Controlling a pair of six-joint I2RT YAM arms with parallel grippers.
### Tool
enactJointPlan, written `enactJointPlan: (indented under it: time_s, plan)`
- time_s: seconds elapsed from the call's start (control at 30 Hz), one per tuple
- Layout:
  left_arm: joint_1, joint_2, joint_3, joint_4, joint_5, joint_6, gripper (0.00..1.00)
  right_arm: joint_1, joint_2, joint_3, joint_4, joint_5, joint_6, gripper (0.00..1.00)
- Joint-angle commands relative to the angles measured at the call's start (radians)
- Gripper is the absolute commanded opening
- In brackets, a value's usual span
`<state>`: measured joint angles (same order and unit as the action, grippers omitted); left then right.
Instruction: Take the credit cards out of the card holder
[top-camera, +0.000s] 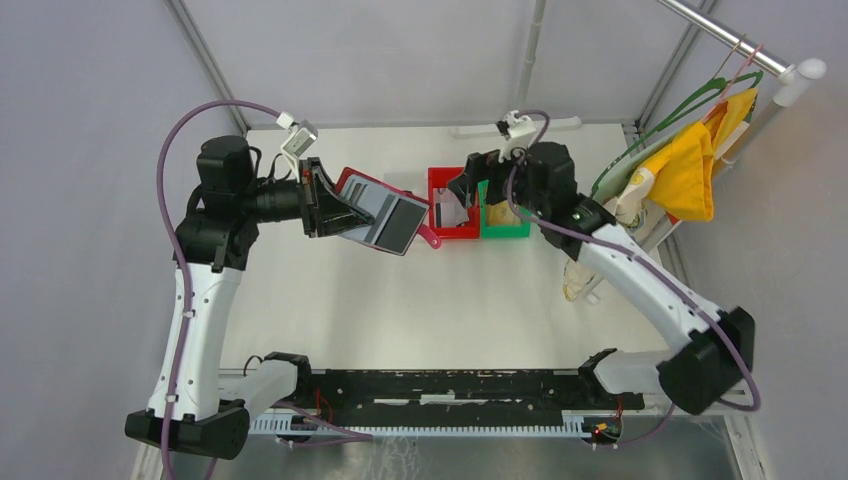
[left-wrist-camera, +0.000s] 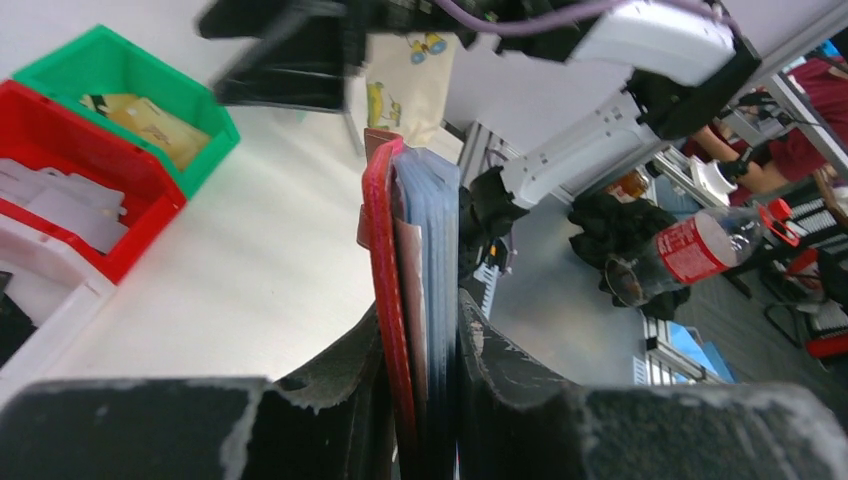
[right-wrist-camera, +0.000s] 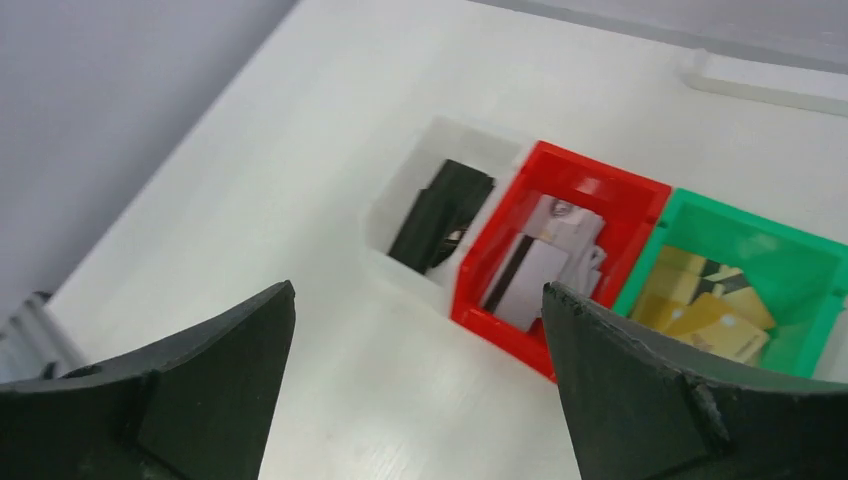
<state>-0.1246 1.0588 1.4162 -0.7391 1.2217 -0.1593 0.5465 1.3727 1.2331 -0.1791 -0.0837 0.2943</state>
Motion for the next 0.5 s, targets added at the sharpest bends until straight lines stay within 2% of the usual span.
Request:
enactJointPlan:
  time_s: [0.0,0.1,0.27,0.37,0.47]
  plan:
    - [0.003,-0.047,-0.021,0.254,-0.088,-0.171,0.09,-0.005,-0.188,-0.218,0.333,-0.174,0.212,0.98]
    - [0.003,-0.051,-0.027,0.334,-0.166,-0.226,0.09,0.004,-0.301,-0.386,0.521,-0.247,0.35,0.98]
    - [0.003,-0.042,-0.045,0.463,-0.334,-0.34,0.07,0.068,-0.426,-0.625,0.84,-0.238,0.578,0.98]
    - [0.005,-0.026,-0.045,0.494,-0.402,-0.383,0.07,0.161,-0.408,-0.693,1.024,-0.184,0.683,0.98]
    - [0.004,-0.007,-0.049,0.506,-0.409,-0.428,0.07,0.246,-0.333,-0.692,1.187,-0.12,0.756,0.98]
